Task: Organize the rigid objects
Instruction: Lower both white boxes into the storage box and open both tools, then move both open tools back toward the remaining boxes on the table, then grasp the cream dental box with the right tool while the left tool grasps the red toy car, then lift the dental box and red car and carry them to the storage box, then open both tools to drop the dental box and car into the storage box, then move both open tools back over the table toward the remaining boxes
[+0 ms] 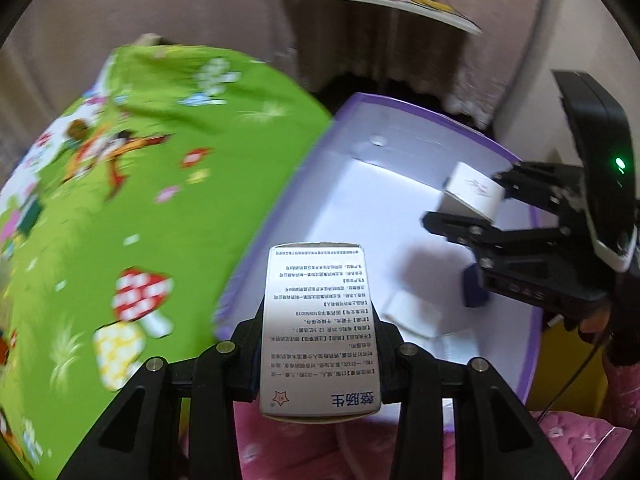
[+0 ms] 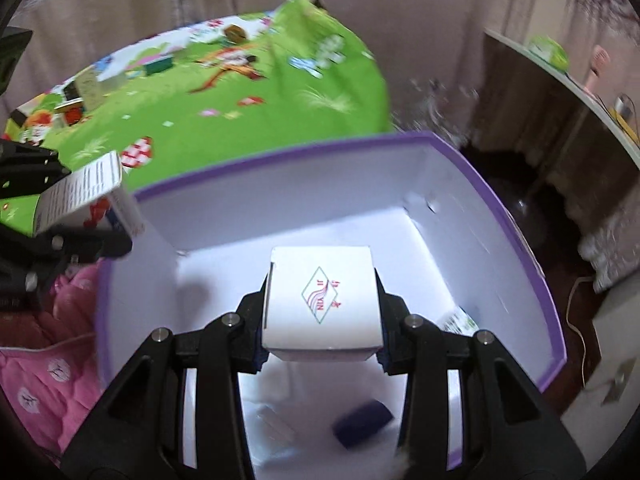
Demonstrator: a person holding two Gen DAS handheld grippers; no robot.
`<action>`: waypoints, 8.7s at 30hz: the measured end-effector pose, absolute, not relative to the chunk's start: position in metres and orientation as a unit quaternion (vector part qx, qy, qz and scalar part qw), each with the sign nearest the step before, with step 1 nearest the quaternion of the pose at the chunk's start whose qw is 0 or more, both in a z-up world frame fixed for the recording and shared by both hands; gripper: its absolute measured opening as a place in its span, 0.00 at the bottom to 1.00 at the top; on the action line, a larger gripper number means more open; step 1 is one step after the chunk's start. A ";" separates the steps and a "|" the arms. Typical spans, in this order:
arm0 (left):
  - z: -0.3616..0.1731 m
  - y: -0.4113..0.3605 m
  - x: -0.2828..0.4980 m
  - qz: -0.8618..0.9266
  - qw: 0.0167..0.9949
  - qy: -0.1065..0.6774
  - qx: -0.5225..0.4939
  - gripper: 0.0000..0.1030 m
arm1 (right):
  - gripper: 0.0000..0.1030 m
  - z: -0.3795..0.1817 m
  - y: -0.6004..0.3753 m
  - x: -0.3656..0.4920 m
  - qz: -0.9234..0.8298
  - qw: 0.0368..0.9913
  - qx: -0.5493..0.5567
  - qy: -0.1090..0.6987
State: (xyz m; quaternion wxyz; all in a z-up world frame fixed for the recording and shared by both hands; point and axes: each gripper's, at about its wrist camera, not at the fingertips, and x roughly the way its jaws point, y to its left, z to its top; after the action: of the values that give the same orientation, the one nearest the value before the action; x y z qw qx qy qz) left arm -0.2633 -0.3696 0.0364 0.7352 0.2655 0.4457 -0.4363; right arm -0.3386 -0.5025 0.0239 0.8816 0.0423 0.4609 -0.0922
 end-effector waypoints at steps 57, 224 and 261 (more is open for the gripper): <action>-0.003 0.083 -0.062 0.005 0.904 0.417 -0.098 1.00 | 0.40 0.089 -0.078 0.126 0.230 0.839 -0.175 0.461; 0.040 -0.240 -0.178 -0.328 0.848 0.400 0.116 0.71 | 0.79 0.051 -0.454 -0.246 -0.040 0.883 0.002 0.468; 0.002 0.099 -0.073 0.066 0.901 0.421 -0.086 0.96 | 0.34 0.037 -0.082 0.116 0.189 0.792 0.182 0.551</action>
State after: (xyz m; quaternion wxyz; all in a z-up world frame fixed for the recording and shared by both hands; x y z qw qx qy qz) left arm -0.0733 0.0987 0.0024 0.9008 -0.0858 0.4206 0.0658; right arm 0.1162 -0.0825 0.0367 0.7922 0.1824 0.5509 0.1890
